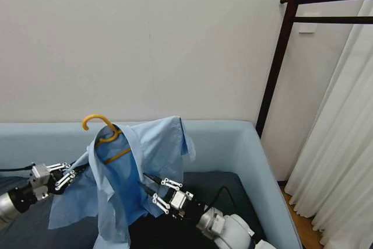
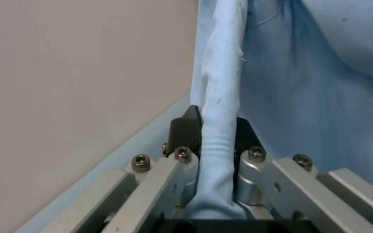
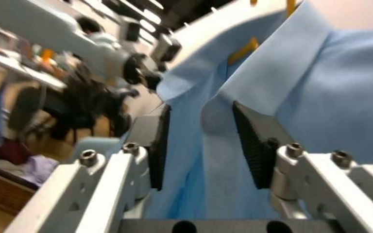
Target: Pick up the clothes from the sofa and hang them on the clothes hanger.
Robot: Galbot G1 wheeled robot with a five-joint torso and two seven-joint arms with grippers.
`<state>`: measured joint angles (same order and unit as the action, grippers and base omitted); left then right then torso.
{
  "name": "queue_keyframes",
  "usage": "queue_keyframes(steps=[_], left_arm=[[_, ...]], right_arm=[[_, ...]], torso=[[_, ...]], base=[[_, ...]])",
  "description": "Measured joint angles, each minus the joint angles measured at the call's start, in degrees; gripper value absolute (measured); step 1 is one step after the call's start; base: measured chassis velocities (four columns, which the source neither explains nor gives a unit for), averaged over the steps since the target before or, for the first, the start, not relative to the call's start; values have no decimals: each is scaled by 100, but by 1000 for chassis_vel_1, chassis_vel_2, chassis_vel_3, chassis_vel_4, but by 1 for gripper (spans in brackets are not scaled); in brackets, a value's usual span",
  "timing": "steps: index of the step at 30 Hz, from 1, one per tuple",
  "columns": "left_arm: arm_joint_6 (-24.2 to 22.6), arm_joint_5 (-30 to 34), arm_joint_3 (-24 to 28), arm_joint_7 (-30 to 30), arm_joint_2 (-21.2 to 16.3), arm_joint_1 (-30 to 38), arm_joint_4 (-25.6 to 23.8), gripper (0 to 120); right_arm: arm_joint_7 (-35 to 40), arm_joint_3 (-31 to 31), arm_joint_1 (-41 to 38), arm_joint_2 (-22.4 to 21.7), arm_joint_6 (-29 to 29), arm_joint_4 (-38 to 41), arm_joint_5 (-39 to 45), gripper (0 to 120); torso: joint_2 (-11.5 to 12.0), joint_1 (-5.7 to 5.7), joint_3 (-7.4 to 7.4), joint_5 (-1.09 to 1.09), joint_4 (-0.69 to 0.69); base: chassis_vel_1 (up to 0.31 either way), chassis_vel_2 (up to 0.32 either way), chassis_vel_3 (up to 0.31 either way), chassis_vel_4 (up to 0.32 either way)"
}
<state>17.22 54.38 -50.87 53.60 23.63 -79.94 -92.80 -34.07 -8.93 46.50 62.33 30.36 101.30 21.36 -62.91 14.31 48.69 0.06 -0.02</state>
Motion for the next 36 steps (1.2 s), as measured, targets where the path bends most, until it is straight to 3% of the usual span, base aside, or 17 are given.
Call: queue_keyframes(steps=[1, 4, 5, 7, 9, 10, 12, 14, 19, 29, 36], left_arm=[[0, 0, 0, 0, 0, 0, 0, 5], [-169, 324, -4, 772, -671, 272, 537, 5], [-169, 324, -4, 772, -671, 272, 537, 5], [-327, 471, 35, 1204, -1069, 469, 848, 5], [-483, 467, 64, 1629, -1449, 582, 1074, 4], [-483, 467, 64, 1629, -1449, 582, 1074, 4], [-518, 326, 81, 1788, -1549, 588, 1104, 4], [-524, 165, 121, 1832, -1515, 572, 1019, 4], [-509, -138, 208, 1840, -1200, 518, 732, 4], [-473, -497, 330, 1784, -747, 489, 341, 4], [-426, -671, 348, 1801, -540, 445, 220, 4]], right_arm=[[0, 0, 0, 0, 0, 0, 0, 43], [-533, 507, -124, -373, -103, 338, 1177, 57], [-533, 507, -124, -373, -103, 338, 1177, 57], [-404, 833, -234, -684, -354, 664, 1718, 66], [-64, 1190, -365, -1120, -964, 1031, 1939, 77], [-64, 1190, -365, -1120, -964, 1031, 1939, 77], [10, 1252, -501, -1520, -1460, 1177, 2068, 86], [-3, 1124, -627, -1840, -1873, 1248, 2196, 95], [-107, 604, -926, -2094, -2503, 1163, 2173, 100], [-99, -604, -1724, -1631, -3155, 863, 2191, 100], [-52, -829, -1965, -1435, -3380, 738, 1930, 91]], torso=[[0, 0, 0, 0, 0], [0, 0, 0, 0, -2], [0, 0, 0, 0, -2], [0, 0, 0, 1, -1], [0, 0, 0, 2, -1], [0, 0, 0, 2, -1], [0, 0, 0, 2, -2], [0, 0, 0, 0, 0], [0, 0, 0, -4, 0], [0, 0, 0, -1, 0], [0, 0, 0, -1, 0]], base=[[0, 0, 0, 0], [0, 0, 0, 0], [0, 0, 0, 0], [0, 0, 0, 0], [0, 0, 0, 0], [0, 0, 0, 0], [0, 0, 0, 0], [0, 0, 0, 0], [0, 0, 0, 0], [0, 0, 0, 0], [0, 0, 0, 0]])
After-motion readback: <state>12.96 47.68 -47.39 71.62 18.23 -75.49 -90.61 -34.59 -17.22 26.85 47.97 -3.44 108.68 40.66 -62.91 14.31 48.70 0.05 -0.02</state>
